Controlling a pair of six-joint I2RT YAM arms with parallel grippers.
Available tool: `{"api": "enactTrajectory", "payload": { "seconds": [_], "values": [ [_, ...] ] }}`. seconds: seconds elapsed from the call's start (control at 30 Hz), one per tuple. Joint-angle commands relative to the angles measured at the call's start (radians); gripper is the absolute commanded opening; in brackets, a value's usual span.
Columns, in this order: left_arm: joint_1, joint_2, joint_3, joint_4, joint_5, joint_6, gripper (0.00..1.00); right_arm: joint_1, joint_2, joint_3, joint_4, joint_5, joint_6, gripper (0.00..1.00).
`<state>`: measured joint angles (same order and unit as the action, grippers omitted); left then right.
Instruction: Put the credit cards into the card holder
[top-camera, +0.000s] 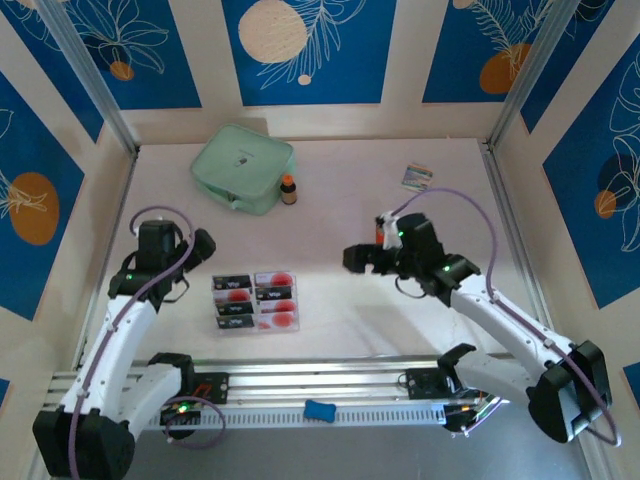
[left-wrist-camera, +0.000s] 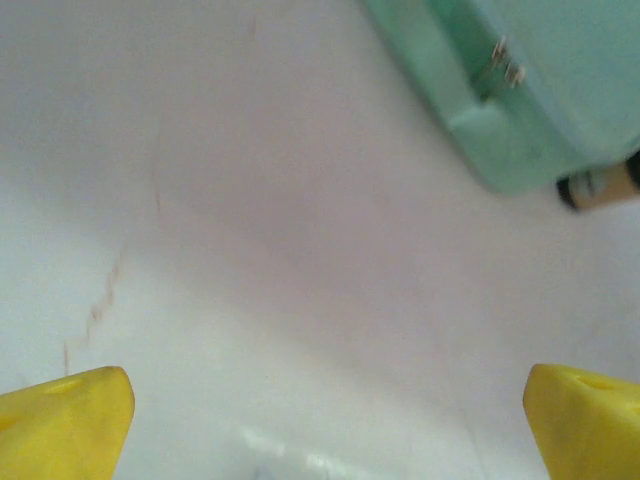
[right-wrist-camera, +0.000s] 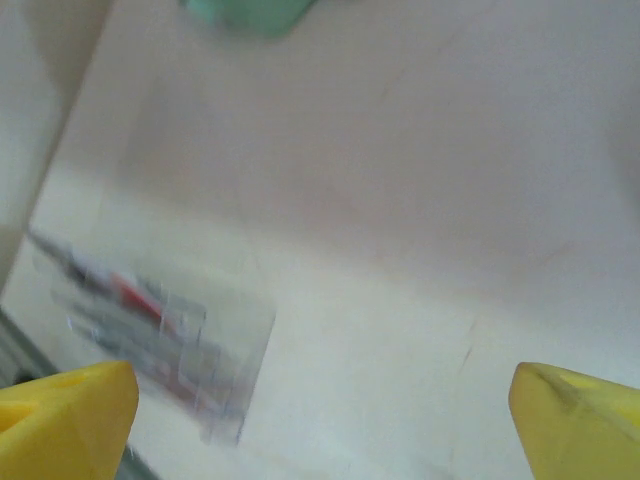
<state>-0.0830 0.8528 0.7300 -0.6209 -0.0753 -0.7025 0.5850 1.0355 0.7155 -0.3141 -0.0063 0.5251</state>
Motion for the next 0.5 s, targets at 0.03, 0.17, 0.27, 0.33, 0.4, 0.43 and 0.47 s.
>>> {"api": "enactTrajectory", "payload": {
  "seconds": [0.03, 0.17, 0.27, 0.33, 0.4, 0.43, 0.47],
  "values": [
    [0.007, -0.073, -0.066, -0.113, 0.167, -0.093, 1.00, 0.203, 0.023, -0.044, -0.060, 0.165, 0.035, 0.96],
    [0.005, -0.129, -0.116, -0.131, 0.201, -0.103, 1.00, 0.381, 0.104, -0.039, -0.050, 0.286, 0.064, 0.96],
    [0.007, -0.141, -0.124, -0.122, 0.208, -0.104, 1.00, 0.472, 0.173, -0.030, -0.022, 0.324, 0.075, 0.96],
    [0.005, -0.131, -0.127, -0.102, 0.230, -0.105, 1.00, 0.519, 0.227, -0.012, -0.015, 0.353, 0.078, 0.96],
    [0.005, -0.115, -0.131, -0.076, 0.257, -0.110, 1.00, 0.557, 0.278, 0.013, -0.017, 0.380, 0.082, 0.96],
    [0.006, -0.105, -0.131, -0.062, 0.269, -0.112, 1.00, 0.573, 0.304, 0.028, -0.016, 0.389, 0.082, 0.96],
    [0.006, -0.096, -0.132, -0.056, 0.275, -0.116, 1.00, 0.586, 0.327, 0.041, -0.013, 0.397, 0.083, 0.96]
  ]
}}
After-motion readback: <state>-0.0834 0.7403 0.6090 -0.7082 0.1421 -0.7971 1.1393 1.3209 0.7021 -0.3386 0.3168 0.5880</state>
